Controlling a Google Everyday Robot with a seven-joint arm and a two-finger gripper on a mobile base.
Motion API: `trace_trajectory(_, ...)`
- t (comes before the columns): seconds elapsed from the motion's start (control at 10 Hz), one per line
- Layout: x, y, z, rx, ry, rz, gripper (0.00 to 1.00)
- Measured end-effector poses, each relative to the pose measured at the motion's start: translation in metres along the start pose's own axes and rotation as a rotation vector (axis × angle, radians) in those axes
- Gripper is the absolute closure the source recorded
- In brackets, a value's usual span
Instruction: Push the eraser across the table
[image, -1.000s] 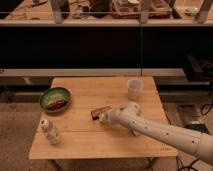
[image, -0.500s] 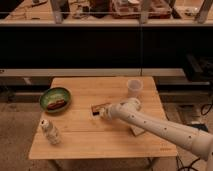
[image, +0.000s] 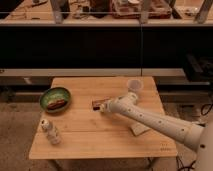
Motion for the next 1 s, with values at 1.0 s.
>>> trace_trajectory(1.0, 0.059, 0.006, 0.023, 0.022, 0.056, 0.042, 1.00)
